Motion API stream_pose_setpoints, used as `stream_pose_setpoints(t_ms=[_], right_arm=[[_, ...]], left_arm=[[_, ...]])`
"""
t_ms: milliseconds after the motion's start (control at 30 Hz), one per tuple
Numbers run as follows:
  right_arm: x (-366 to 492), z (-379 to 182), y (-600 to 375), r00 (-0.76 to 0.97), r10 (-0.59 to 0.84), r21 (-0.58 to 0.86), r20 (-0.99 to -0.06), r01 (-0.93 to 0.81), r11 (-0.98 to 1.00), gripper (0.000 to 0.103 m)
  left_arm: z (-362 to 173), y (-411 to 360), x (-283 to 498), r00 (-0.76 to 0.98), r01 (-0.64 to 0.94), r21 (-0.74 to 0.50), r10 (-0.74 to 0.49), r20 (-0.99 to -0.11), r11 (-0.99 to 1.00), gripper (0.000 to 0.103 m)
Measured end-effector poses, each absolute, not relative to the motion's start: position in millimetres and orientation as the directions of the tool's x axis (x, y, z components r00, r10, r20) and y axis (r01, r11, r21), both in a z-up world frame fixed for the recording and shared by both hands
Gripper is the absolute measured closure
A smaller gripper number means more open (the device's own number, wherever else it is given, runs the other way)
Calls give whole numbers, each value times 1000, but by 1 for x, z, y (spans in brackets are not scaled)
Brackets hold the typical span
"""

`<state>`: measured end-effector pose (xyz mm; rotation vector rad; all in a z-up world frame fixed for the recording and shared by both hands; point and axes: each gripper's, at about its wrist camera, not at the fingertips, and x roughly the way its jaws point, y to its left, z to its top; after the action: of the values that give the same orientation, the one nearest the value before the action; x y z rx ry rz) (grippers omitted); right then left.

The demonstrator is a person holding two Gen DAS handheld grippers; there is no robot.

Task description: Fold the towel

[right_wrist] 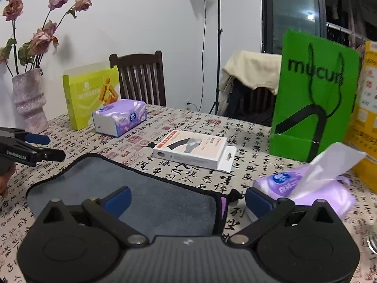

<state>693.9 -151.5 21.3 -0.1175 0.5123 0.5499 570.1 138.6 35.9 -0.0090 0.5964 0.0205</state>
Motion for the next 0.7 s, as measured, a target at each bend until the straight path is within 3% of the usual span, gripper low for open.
stream_pose_setpoints(t_ms=[700], right_arm=[[601, 39, -174, 797, 427, -10, -426, -476, 879, 0]], left_arm=[[73, 114, 454, 876, -53, -14, 40, -480, 999, 0]])
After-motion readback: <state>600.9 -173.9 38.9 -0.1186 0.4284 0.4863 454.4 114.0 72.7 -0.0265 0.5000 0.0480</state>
